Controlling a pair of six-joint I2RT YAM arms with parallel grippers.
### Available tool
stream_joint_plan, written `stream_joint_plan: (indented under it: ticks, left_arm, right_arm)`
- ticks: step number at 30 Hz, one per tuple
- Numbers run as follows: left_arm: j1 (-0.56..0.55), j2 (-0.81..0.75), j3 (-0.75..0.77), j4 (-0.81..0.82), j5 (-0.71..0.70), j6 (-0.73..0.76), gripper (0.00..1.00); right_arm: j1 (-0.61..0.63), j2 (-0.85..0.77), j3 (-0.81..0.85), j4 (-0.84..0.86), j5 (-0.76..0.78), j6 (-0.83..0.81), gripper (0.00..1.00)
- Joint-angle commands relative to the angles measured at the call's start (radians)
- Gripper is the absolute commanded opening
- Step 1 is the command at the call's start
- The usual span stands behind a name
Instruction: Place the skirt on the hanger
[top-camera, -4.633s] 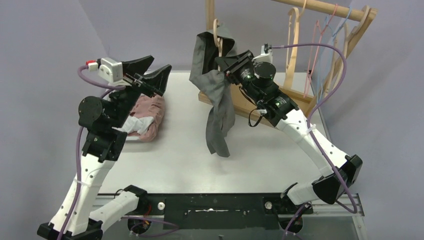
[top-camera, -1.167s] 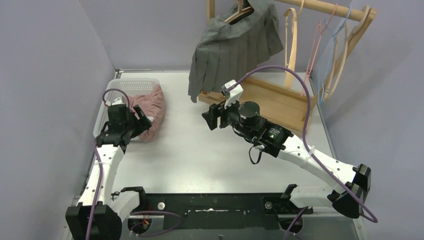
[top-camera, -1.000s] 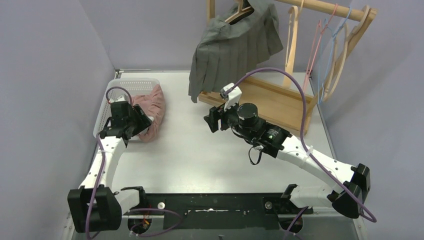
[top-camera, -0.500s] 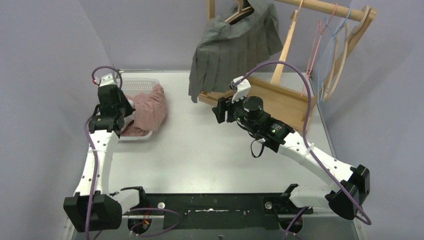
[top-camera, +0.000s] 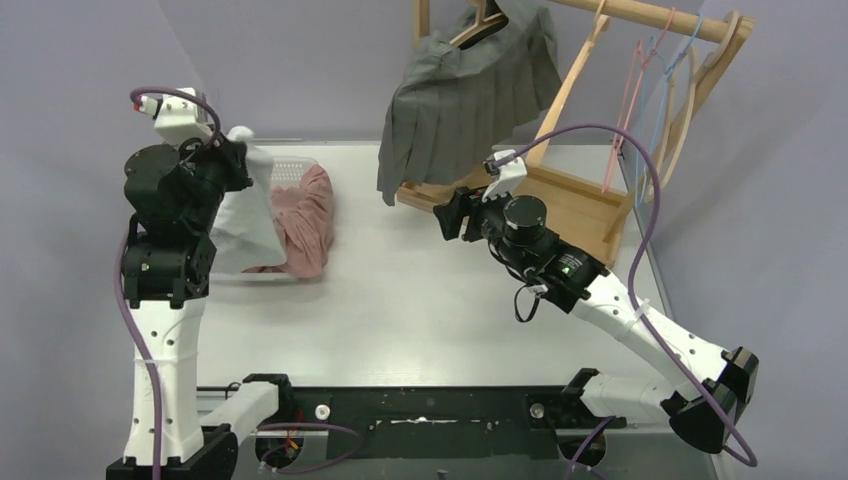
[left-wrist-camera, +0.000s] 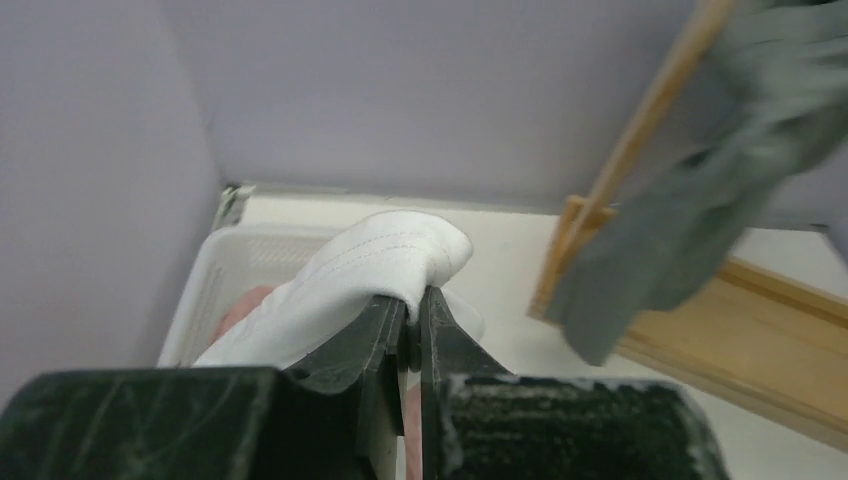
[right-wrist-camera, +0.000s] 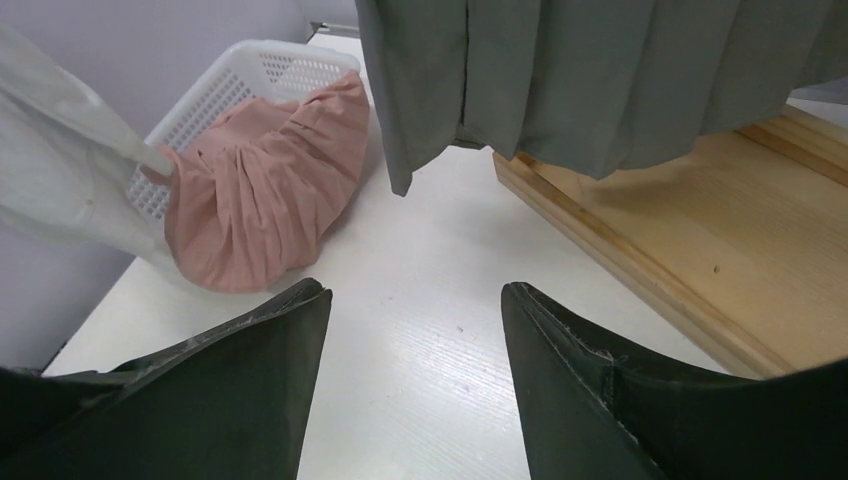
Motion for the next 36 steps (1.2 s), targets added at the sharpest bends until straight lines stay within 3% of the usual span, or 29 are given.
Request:
stream_joint_plan:
  ticks: [1,6,10,13,16,17,18,20,23,28,36]
  left_arm:
    - [-0.09,-0.01,0.193,0.119,0.279,-0.011,0.0]
    - [-0.168,-0.011,0.253,0.222,0.511,-0.142,0.0]
    - [-0.2,-0.057,0.106,0.366,0.68,-0.29,0.0]
    - [-0.208,-0.124,-0.098,0.349,0.623,-0.343,0.0]
    - [-0.207,-0.195,-0.376,0.239,0.45,-0.364,0.0]
    - [-0.207,-0.209,-0.467,0.206,0.39,-0.393,0.03]
    - [-0.207,-0.219,-0.557,0.193,0.357,-0.41,0.13]
    - [-0.206,-0.225,-0.691,0.176,0.287,-0.458,0.39]
    - [-0.204,-0.201,-0.77,0.166,0.218,-0.47,0.52]
    - [-0.203,-0.131,-0.802,0.166,0.221,-0.475,0.56]
    - [-0.202,-0.056,-0.836,0.168,0.19,-0.547,0.58]
  right_arm:
    - [0.001,-0.049,0.024,0.0,0.106,0.071,0.64]
    - [-0.003,-0.063,0.06,-0.107,0.256,0.124,0.67]
    - [-0.016,-0.084,0.071,-0.19,0.366,0.192,0.68]
    - [-0.026,-0.104,0.058,-0.278,0.46,0.252,0.69]
    - [-0.04,-0.112,0.018,-0.347,0.485,0.301,0.71]
    - [-0.043,-0.108,0.001,-0.357,0.463,0.3,0.71]
    - [-0.046,-0.103,-0.019,-0.363,0.429,0.296,0.72]
    - [-0.047,-0.077,-0.06,-0.358,0.335,0.271,0.72]
    - [-0.044,-0.004,-0.112,-0.345,0.178,0.222,0.72]
    - [0.023,0.162,-0.134,-0.291,0.004,0.123,0.73]
    - [0.07,0.349,-0.169,-0.139,-0.312,0.14,0.75]
